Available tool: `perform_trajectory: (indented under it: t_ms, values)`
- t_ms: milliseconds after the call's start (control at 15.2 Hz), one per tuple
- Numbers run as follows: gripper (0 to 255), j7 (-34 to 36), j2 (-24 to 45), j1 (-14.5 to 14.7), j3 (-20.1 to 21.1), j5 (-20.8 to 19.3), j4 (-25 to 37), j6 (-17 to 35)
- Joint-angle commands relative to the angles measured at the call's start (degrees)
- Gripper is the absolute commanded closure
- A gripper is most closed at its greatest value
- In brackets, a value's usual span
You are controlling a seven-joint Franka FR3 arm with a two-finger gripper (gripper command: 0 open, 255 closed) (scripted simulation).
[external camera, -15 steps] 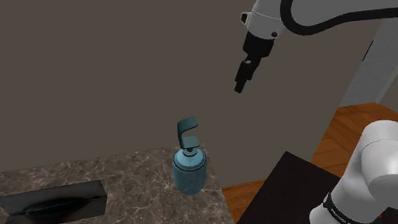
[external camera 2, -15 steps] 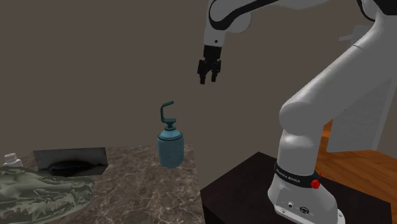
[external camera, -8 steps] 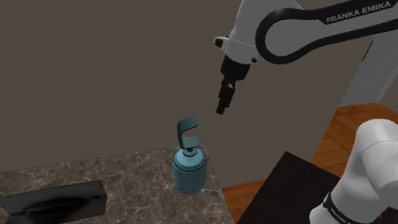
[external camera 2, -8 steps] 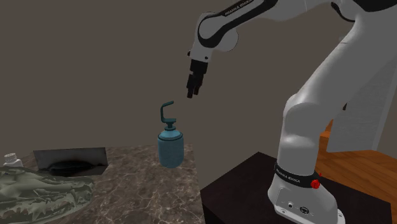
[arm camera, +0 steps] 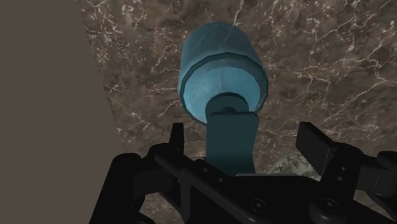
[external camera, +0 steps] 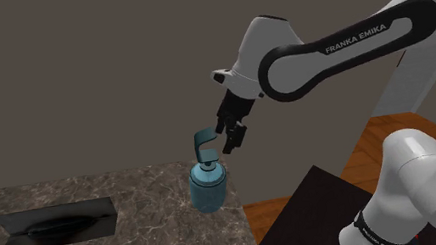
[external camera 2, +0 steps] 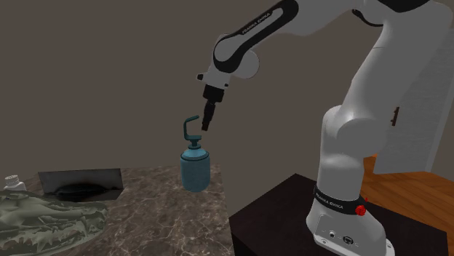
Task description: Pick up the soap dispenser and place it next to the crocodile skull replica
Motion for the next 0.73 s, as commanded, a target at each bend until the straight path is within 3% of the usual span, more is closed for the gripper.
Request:
perform_trajectory:
  t_ms: [0, 396, 660]
  values:
    - [0, -2.2, 1.4, 1.0, -0.5, 1.0, -0.2, 1.6]
    - [0, -3.5, 5.8, 2.2, -0.7, 3.0, -1.4, 7.1]
    - [0, -3.5, 5.8, 2.2, -0.7, 3.0, -1.4, 7.1]
